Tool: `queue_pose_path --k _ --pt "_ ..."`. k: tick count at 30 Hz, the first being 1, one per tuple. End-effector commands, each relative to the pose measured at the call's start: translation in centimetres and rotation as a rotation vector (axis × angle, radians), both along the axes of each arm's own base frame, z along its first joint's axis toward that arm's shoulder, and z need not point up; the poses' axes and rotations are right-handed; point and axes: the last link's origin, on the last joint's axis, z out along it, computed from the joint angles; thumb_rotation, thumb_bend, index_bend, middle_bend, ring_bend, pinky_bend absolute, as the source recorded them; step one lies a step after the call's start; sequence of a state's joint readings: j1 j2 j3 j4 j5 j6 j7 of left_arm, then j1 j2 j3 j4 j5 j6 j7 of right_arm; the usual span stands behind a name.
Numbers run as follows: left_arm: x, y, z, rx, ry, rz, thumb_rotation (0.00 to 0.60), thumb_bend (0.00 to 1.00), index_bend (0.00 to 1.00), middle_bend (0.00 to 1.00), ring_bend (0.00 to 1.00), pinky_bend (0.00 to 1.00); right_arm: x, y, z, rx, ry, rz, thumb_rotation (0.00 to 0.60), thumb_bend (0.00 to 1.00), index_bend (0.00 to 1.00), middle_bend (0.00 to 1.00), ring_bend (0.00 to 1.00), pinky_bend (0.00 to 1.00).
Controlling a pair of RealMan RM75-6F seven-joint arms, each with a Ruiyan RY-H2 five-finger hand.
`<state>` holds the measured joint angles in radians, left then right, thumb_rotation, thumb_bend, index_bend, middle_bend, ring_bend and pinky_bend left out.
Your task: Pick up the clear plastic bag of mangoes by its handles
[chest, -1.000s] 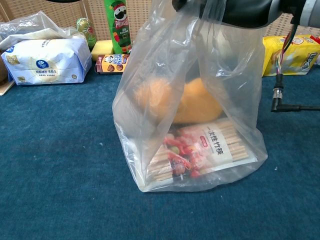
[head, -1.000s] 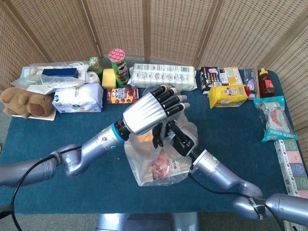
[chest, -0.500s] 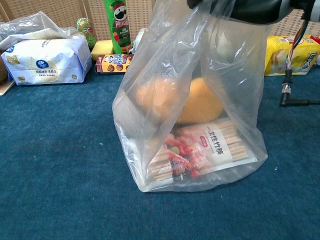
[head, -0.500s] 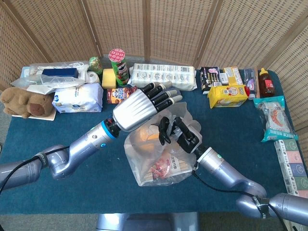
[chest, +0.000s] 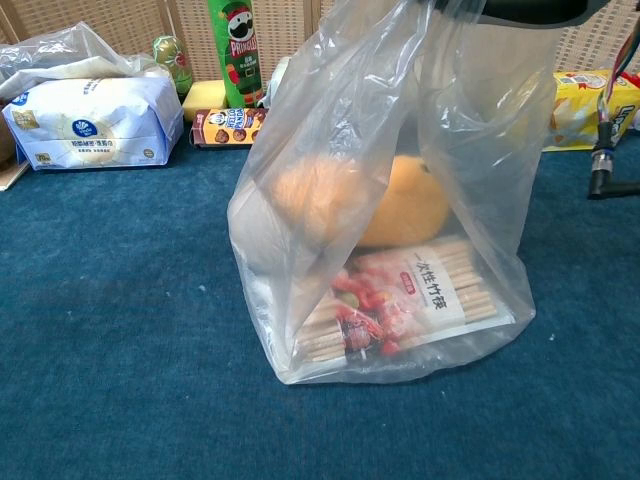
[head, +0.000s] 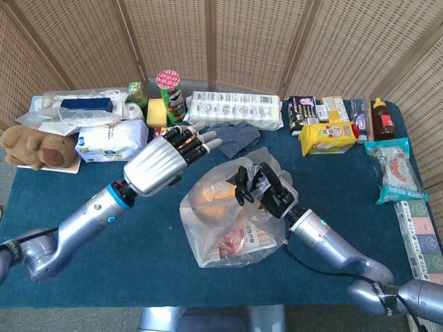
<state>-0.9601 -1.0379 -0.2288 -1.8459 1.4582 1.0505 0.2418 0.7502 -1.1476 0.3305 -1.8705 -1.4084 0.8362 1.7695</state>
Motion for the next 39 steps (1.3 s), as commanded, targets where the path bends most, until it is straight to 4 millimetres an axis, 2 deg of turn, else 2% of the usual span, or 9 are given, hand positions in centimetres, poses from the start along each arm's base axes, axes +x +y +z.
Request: queue_pose_path --k 1,5,9,15,19,23,30,34,39 --pt "-1.5 -1.1 0.7 0.007 -0.013 0.017 0.6 0.14 0.0 0.13 0.04 0.22 0.2 0.1 0.7 0.039 0.003 -0.015 0.248 0.26 0.57 0.7 0.82 0.68" --pt "-3.7 -2.7 1.8 0.043 -0.053 0.04 0.6 0.14 0.0 0.13 0.04 0.22 0.6 -0.2 1.4 0.073 -0.028 -0.052 0.275 0.26 0.58 0.71 0.83 0.69" --pt "-7.4 -5.0 2.5 0.077 -0.089 0.111 0.6 0.14 0.0 0.13 0.04 0.21 0.9 -0.4 2.1 0.097 -0.07 -0.085 0.328 0.26 0.6 0.72 0.84 0.7" --pt "-12.8 -7.9 3.6 0.116 -0.09 0.298 0.6 0.15 0.0 0.13 0.04 0.22 0.9 -1.1 3.6 0.088 -0.119 -0.125 0.433 0.26 0.62 0.75 0.87 0.73" --pt "-17.2 -10.7 4.4 0.152 -0.133 0.464 0.6 0.14 0.0 0.13 0.04 0.22 1.2 -1.3 5.0 0.082 -0.164 -0.146 0.51 0.26 0.64 0.76 0.89 0.76" --pt "-20.7 -13.6 4.9 0.181 -0.16 0.589 0.6 0.14 0.0 0.13 0.04 0.22 2.0 -1.4 6.3 0.075 -0.212 -0.145 0.527 0.26 0.64 0.77 0.9 0.77" --pt "-24.8 -17.2 4.9 0.218 -0.175 0.734 0.6 0.14 0.0 0.13 0.04 0.23 4.3 -1.0 8.2 0.097 -0.308 -0.127 0.54 0.26 0.65 0.77 0.9 0.78" --pt "-26.4 -18.2 5.3 0.252 -0.183 0.79 0.6 0.14 0.0 0.13 0.04 0.23 5.6 -0.8 9.4 0.088 -0.346 -0.101 0.541 0.26 0.65 0.77 0.91 0.78" --pt "-27.1 -18.9 5.5 0.275 -0.21 0.809 0.6 0.14 0.0 0.13 0.04 0.23 6.6 -0.7 10.4 0.074 -0.357 -0.088 0.536 0.26 0.65 0.77 0.91 0.79"
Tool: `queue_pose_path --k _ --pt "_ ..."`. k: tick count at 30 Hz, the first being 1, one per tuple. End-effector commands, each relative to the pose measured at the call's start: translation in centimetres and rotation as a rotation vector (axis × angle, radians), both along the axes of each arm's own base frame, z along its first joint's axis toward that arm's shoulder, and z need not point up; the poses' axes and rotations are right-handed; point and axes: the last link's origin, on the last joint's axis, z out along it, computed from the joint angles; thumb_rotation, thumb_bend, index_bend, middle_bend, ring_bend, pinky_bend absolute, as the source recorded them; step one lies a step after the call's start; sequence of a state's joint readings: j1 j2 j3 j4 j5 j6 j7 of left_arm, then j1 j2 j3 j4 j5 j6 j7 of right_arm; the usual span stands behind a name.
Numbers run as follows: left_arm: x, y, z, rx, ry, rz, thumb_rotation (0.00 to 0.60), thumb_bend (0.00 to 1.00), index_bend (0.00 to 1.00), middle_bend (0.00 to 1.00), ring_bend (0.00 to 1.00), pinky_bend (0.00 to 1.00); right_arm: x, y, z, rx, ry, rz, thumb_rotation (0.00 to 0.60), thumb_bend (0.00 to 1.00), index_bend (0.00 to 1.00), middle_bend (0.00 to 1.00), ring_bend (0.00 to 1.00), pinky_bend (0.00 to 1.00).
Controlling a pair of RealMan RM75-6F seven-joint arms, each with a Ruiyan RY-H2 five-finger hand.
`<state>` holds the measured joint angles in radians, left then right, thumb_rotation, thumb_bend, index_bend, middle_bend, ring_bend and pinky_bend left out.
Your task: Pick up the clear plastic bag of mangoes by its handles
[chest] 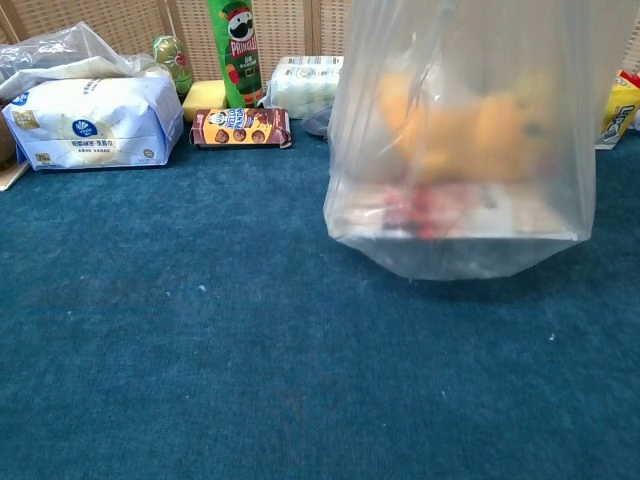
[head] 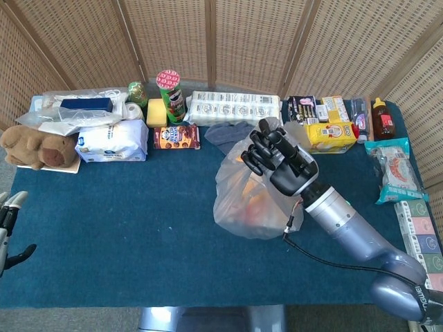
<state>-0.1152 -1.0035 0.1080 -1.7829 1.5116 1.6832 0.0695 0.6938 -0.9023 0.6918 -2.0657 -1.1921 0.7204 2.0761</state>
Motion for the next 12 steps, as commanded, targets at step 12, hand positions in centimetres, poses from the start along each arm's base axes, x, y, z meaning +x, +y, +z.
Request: queue_pose_path --k 12 --pt "-0.97 -0.28 -0.96 0.0 -0.042 0.042 0.6 0.14 0.0 0.13 0.04 0.23 0.71 -0.45 1.28 -0.036 0.014 -0.018 0.54 0.26 0.65 0.78 0.91 0.79"
